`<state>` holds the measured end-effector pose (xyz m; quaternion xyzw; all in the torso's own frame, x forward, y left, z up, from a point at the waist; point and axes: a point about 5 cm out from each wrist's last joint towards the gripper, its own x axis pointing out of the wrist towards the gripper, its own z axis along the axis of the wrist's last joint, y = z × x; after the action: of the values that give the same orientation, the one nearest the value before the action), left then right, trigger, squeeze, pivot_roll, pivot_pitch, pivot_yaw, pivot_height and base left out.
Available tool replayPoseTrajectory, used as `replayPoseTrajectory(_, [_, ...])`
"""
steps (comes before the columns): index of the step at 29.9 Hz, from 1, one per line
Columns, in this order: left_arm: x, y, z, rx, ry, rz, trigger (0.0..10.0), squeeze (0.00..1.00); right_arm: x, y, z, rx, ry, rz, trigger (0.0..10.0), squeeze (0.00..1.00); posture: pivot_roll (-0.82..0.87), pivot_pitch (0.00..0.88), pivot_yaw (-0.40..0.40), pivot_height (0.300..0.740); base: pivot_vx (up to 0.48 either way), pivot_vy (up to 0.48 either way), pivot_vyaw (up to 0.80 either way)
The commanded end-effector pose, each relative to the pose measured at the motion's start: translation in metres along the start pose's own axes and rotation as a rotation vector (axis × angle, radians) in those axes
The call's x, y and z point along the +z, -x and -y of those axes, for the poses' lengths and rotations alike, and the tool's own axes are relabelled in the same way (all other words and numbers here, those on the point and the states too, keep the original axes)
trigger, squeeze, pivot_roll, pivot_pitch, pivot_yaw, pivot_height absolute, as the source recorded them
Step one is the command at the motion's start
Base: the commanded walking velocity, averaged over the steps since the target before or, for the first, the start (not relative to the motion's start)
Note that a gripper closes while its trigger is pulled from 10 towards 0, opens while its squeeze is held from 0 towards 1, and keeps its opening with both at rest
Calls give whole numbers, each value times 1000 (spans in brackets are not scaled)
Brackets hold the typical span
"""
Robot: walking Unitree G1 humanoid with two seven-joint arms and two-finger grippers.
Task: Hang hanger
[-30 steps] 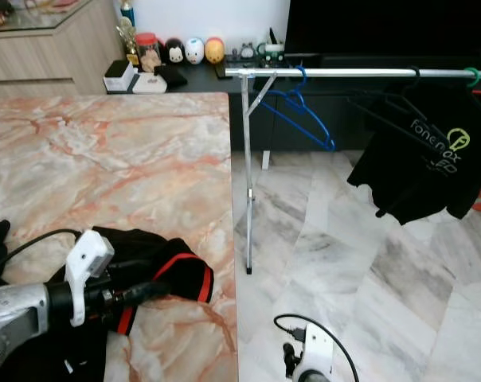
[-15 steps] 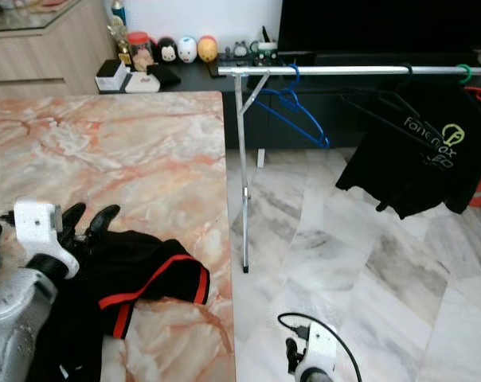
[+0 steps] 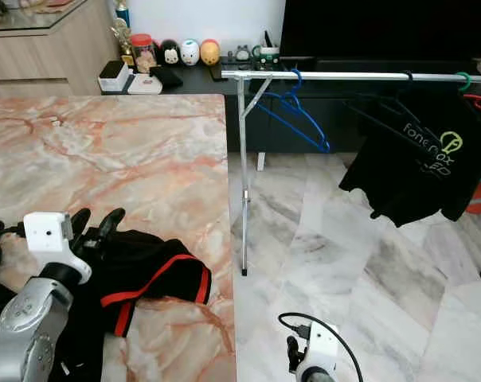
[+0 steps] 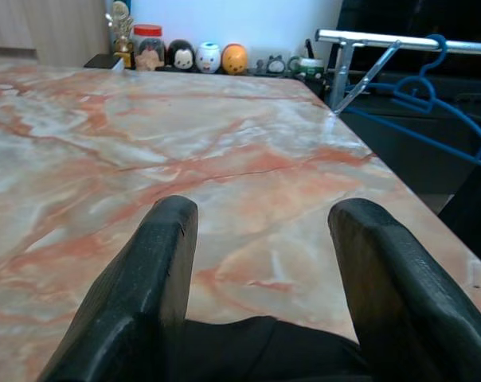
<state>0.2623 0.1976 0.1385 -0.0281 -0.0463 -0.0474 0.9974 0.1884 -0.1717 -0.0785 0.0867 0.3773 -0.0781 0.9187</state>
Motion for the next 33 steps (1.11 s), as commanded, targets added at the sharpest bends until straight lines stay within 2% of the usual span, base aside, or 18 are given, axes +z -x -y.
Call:
replayPoseTrajectory(1, [-1, -2, 3, -12, -4, 5, 10000, 0, 0, 0, -1, 5, 3, -2, 10000, 0, 73, 0, -20, 740, -266, 0, 0])
replayPoseTrajectory(12, [-1, -11, -2, -3, -19, 35, 10000, 0, 0, -1, -4, 12, 15, -14, 10000, 0, 98, 0, -35, 740, -264, 0, 0])
replayPoseTrajectory(18, [-3, -7, -6, 10, -29, 43, 10000, 0, -4, 0, -3, 14, 29, -28, 10000, 0, 124, 0, -53, 740, -249, 0, 0])
replayPoseTrajectory(21, [-8, -4, -9, 22, -34, 30, 10000, 0, -9, 2, -3, 7, 27, -42, 10000, 0, 122, 0, -44, 740, -245, 0, 0])
replayPoseTrajectory(30, [-19, -7, -19, 7, -50, -6, 10000, 0, -28, 9, -5, -20, -13, -83, 10000, 0, 68, 0, 3, 740, -247, 0, 0])
replayPoseTrajectory(33, [-33, -5, -23, 1, -56, -60, 10000, 0, -40, 14, -8, -29, -30, -100, 10000, 0, 27, 0, 28, 740, -250, 0, 0])
